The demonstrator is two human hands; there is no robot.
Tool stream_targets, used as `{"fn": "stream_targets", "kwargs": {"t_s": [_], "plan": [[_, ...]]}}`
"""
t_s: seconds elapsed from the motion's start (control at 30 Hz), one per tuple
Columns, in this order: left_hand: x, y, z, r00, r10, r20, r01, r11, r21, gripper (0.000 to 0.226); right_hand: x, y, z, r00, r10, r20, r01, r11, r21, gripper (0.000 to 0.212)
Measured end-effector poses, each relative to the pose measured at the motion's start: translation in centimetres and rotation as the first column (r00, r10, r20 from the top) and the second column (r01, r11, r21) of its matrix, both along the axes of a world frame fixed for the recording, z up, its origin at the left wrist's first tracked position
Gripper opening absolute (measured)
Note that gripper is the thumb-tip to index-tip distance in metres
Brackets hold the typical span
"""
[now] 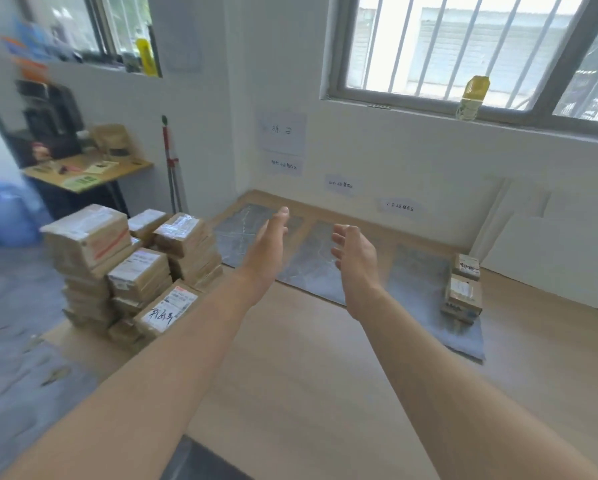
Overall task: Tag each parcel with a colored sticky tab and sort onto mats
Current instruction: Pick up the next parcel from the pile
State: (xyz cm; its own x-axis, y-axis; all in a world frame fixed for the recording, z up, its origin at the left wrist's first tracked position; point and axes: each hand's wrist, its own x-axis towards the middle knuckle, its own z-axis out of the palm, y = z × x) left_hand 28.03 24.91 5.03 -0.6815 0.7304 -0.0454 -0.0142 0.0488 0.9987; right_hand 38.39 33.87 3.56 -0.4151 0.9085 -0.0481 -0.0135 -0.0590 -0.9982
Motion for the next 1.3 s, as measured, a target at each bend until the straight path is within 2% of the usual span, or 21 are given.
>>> {"fn": "stream_targets", "kwargs": {"t_s": [0.1, 0.23, 0.33, 0.4, 0.47, 0.57, 0.7, 0.87, 0.97, 1.07, 1.27, 1.3], "plan": [[-3.4, -2.7, -1.3, 0.996, 0.087, 0.024, -0.086, 0.996, -0.039, 0.083, -3.7, -2.3, -1.2, 0.997, 0.077, 0.003, -0.077, 0.997, -0.027, 0.024], [-8.4, -6.5, -3.8, 0.986, 0.162, 0.041, -0.161, 0.986, -0.032, 0.055, -9.3, -5.7, -3.3, 0.989, 0.146, 0.030, -0.144, 0.988, -0.061, 0.020], [-12.9, -9.5, -6.3, 0.989, 0.147, 0.024, -0.145, 0.987, -0.068, 0.057, -13.6, -8.5, -5.3, 0.981, 0.188, 0.057, -0.180, 0.977, -0.117, 0.029], [-16.5, -11.1, -8.0, 0.991, 0.127, 0.049, -0.121, 0.987, -0.101, 0.065, -16.5, -10.1, -6.7, 0.978, 0.190, 0.085, -0.173, 0.970, -0.168, 0.035], [-20.1, -12.4, -9.6, 0.990, 0.112, 0.086, -0.100, 0.987, -0.127, 0.071, -19.5, -11.4, -8.1, 0.977, 0.179, 0.115, -0.154, 0.968, -0.198, 0.032], [-24.9, -14.0, -11.7, 0.993, 0.087, 0.082, -0.074, 0.986, -0.151, 0.066, -24.2, -13.0, -10.4, 0.977, 0.127, 0.172, -0.091, 0.975, -0.202, 0.025], [-29.4, -15.5, -14.9, 0.996, 0.024, 0.091, -0.006, 0.980, -0.199, 0.059, -28.7, -15.0, -14.1, 0.970, 0.061, 0.234, -0.005, 0.972, -0.235, 0.035], [-32.0, -16.7, -18.8, 0.991, -0.054, 0.126, 0.087, 0.956, -0.279, 0.065, -30.2, -16.8, -17.8, 0.953, 0.013, 0.302, 0.089, 0.942, -0.322, 0.028], [-32.6, -17.0, -20.9, 0.991, -0.077, 0.111, 0.107, 0.948, -0.301, 0.054, -30.7, -17.2, -20.3, 0.941, -0.036, 0.335, 0.146, 0.940, -0.308, 0.026], [-32.9, -17.3, -23.5, 0.989, -0.069, 0.131, 0.107, 0.943, -0.316, 0.066, -30.9, -17.8, -22.5, 0.938, -0.045, 0.345, 0.151, 0.945, -0.289, 0.032], [-32.5, -17.8, -25.0, 0.984, -0.049, 0.169, 0.099, 0.950, -0.296, 0.044, -31.5, -19.0, -24.2, 0.931, -0.005, 0.365, 0.139, 0.929, -0.343, 0.031], [-32.5, -17.7, -25.0, 0.981, -0.055, 0.183, 0.107, 0.952, -0.287, 0.047, -31.5, -19.0, -24.1, 0.934, -0.012, 0.358, 0.144, 0.928, -0.344, 0.031]]}}
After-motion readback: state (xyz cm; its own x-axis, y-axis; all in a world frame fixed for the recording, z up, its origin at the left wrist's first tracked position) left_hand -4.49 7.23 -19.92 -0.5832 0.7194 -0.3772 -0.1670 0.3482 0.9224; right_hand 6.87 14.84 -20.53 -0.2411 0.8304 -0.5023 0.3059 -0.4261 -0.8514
